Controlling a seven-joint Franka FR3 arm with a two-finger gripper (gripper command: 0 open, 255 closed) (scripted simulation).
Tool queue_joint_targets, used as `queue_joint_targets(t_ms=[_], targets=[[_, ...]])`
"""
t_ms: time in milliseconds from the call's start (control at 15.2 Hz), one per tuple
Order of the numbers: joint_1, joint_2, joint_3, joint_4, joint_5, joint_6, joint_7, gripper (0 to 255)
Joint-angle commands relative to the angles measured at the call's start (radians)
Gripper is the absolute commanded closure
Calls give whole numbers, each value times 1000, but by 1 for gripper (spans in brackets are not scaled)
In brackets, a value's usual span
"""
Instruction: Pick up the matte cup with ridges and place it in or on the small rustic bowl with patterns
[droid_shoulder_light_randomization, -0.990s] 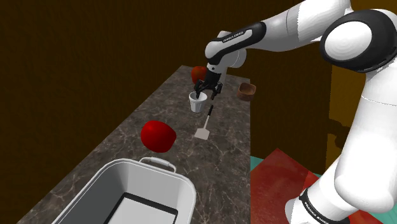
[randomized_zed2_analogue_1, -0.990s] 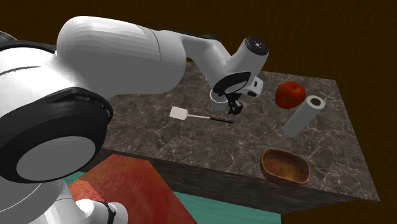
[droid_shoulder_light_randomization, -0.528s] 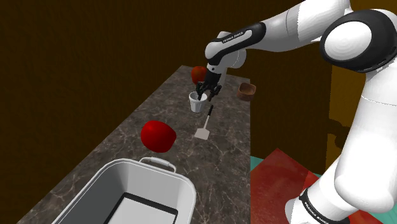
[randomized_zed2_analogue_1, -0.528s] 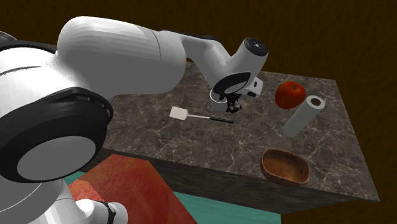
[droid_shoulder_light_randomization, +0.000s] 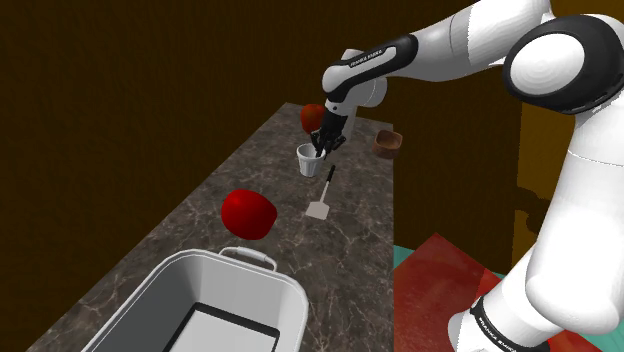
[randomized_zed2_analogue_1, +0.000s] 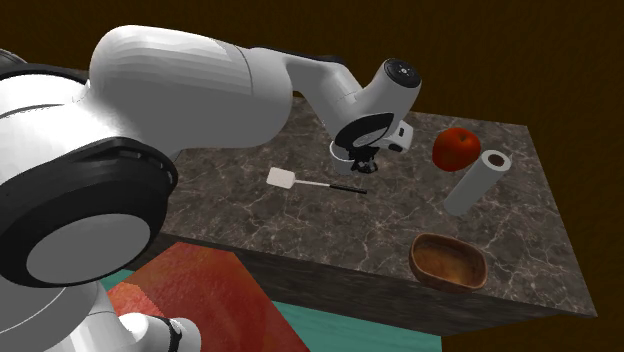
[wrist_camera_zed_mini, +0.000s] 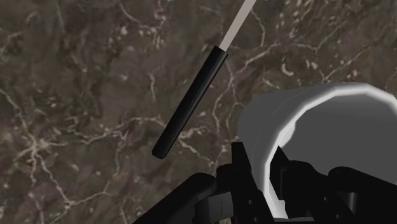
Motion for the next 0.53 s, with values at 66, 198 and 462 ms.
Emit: queue_joint_targets(t_ms=[66,198,462], targets=[[0,-6,-1,4,-3,-10,3,255],[0,-18,-3,14,-8,-32,10,255],[1,-41,-6,38,-17,-77,23,255]])
